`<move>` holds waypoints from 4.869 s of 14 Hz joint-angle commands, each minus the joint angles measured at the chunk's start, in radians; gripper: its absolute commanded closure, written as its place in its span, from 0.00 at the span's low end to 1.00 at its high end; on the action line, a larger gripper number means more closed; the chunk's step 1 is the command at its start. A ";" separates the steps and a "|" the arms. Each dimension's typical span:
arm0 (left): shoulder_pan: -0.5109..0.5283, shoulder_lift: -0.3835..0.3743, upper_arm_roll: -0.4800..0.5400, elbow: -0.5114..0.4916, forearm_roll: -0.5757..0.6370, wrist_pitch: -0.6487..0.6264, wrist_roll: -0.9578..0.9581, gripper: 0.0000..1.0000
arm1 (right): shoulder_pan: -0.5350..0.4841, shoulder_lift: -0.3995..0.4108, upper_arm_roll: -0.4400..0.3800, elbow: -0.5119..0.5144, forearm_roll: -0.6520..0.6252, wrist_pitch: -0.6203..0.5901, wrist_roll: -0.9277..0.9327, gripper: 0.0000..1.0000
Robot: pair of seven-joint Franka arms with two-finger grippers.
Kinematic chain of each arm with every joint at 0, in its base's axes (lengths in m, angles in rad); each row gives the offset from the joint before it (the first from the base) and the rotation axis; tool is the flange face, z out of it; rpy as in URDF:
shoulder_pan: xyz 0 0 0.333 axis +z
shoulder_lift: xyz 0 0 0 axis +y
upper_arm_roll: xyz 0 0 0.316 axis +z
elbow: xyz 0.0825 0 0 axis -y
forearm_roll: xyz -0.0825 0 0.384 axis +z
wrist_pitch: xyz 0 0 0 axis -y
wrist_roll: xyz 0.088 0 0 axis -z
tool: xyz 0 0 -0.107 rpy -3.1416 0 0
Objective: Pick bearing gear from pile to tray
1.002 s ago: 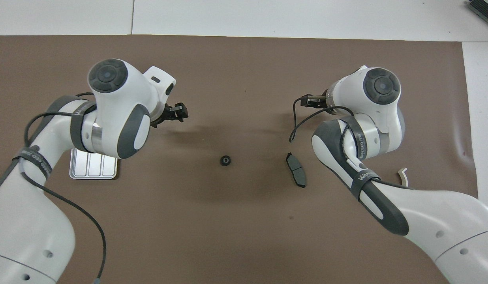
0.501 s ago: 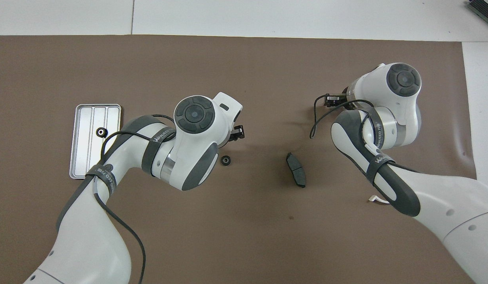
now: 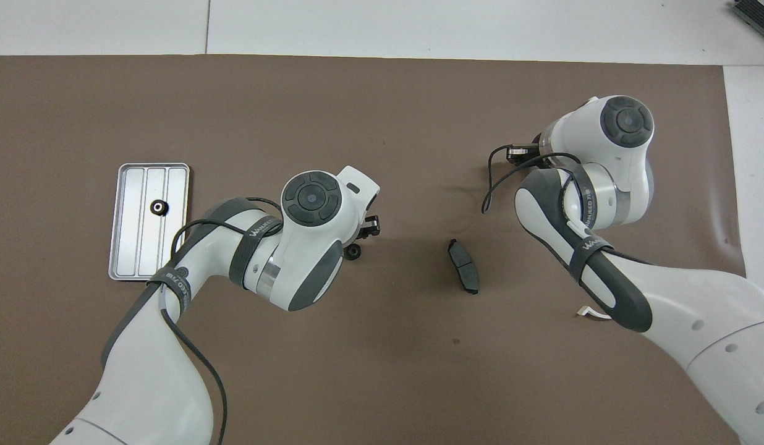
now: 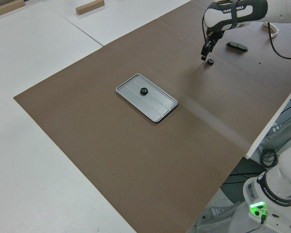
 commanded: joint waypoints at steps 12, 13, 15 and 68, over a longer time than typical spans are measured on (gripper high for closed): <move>-0.065 -0.006 0.015 -0.083 -0.007 0.117 0.011 0.28 | 0.088 -0.160 0.034 -0.010 0.039 -0.153 0.089 1.00; -0.065 -0.006 0.015 -0.083 -0.007 0.115 0.011 0.30 | 0.088 -0.166 0.049 -0.010 0.039 -0.167 0.106 1.00; -0.065 -0.006 0.015 -0.085 -0.007 0.114 0.012 0.32 | 0.089 -0.177 0.071 -0.012 0.039 -0.181 0.138 1.00; 0.523 -0.130 0.017 -0.033 -0.004 -0.211 0.679 0.11 | 0.001 -0.451 0.088 -0.144 0.006 -0.140 0.225 0.00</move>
